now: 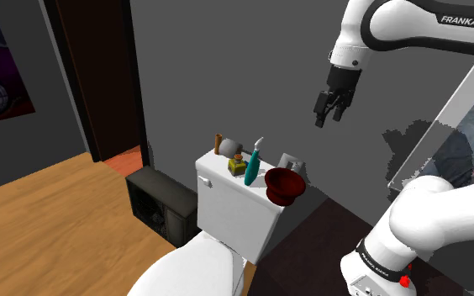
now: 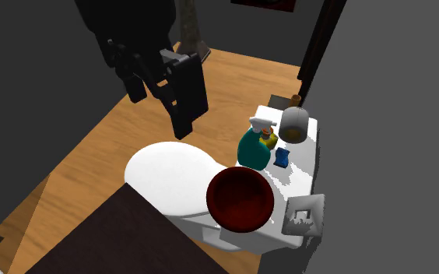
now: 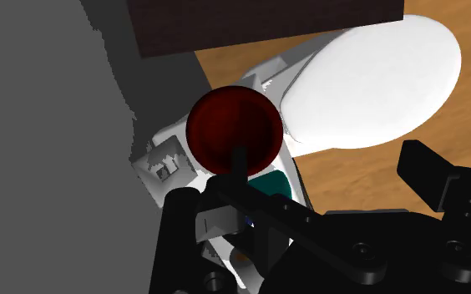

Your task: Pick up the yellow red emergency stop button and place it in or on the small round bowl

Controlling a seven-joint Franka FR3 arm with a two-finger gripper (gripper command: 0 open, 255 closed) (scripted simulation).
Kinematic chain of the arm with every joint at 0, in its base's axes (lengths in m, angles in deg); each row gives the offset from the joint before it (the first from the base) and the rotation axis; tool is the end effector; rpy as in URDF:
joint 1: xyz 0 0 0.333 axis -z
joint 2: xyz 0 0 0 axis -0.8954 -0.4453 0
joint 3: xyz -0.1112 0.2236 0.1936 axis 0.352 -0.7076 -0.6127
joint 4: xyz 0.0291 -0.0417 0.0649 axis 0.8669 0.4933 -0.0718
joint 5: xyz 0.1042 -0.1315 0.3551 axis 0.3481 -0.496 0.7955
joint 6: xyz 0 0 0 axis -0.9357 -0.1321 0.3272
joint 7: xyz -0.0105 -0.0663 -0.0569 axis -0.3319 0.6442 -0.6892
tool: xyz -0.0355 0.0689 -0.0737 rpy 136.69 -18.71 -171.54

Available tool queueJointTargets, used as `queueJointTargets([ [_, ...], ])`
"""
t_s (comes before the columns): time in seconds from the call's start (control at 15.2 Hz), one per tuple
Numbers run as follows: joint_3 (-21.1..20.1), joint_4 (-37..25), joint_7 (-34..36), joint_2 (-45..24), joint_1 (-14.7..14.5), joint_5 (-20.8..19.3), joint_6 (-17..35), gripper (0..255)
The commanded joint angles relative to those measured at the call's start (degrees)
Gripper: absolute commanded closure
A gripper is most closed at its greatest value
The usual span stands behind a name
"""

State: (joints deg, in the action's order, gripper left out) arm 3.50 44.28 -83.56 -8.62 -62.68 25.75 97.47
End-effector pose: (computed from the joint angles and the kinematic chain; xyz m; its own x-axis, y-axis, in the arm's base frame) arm 0.3081 0.0070 0.5906 0.9941 -0.0972 -0.0487 -0.0960 -0.9950 0.0277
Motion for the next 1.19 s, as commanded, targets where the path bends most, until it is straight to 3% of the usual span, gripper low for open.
queueJointTargets([
  [0.0,0.0,0.0,0.0,0.0,0.0,0.0,0.0,0],
  [0.53,0.9,2.1,-1.7,-12.6,0.2,-0.7,15.3,0],
  [1.12,1.6,-1.9,-3.5,-30.4,0.4,-1.1,29.8,0],
])
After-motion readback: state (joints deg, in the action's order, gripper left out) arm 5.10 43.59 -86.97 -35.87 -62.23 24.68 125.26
